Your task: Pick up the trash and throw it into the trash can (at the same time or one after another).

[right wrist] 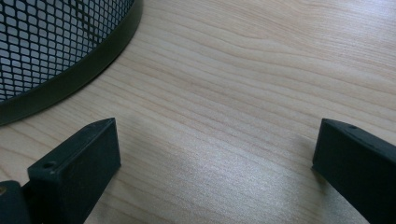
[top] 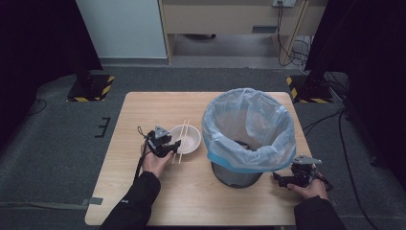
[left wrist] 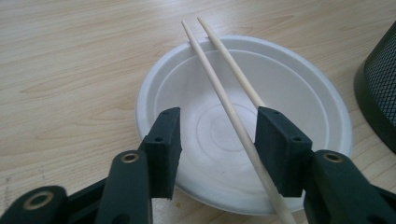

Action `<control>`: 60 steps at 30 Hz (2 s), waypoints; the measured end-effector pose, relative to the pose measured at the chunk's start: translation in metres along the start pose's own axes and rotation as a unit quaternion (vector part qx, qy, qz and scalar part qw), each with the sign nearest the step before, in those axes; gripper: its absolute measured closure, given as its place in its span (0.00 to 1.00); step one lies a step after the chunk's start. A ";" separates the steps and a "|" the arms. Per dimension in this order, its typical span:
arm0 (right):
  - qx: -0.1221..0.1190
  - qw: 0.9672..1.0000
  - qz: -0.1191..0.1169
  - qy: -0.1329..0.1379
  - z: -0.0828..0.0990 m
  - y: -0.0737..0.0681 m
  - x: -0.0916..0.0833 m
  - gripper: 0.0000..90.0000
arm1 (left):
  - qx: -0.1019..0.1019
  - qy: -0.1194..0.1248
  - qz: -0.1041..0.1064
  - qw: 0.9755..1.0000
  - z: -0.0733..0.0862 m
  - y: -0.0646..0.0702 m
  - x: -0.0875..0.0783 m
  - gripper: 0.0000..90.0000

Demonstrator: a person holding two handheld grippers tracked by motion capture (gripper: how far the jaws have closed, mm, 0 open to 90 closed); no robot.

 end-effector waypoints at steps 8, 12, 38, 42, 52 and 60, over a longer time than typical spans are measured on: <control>0.000 1.000 0.000 0.000 0.000 0.000 0.000 0.01 | 0.007 -0.009 -0.005 1.000 0.000 0.000 0.000 0.67; 0.000 1.000 0.000 0.000 0.000 0.000 0.000 0.01 | 0.005 -0.012 -0.004 1.000 0.000 0.000 0.000 0.71; 0.000 1.000 0.000 0.000 0.000 0.000 0.000 0.01 | 0.003 -0.026 0.003 1.000 -0.002 0.003 0.001 0.92; 0.000 1.000 0.000 0.000 0.000 0.000 0.000 0.01 | 0.004 -0.027 0.003 1.000 -0.002 0.003 0.001 0.95; 0.000 1.000 0.000 0.000 0.000 0.000 0.000 0.01 | 0.005 -0.014 0.002 1.000 -0.007 0.003 -0.005 0.95; 0.000 1.000 0.000 0.000 0.000 0.000 0.000 0.01 | 0.004 0.018 -0.007 1.000 -0.016 -0.001 -0.023 0.95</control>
Point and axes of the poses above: each handheld gripper's, and its own axes: x roughly forward along the jaws, z roughly out of its underside, y roughly to its right, the point moved 1 cm from there along x, roughly forward along the jaws, and after that the axes turned 12 degrees about x, right-handed, at the moved point
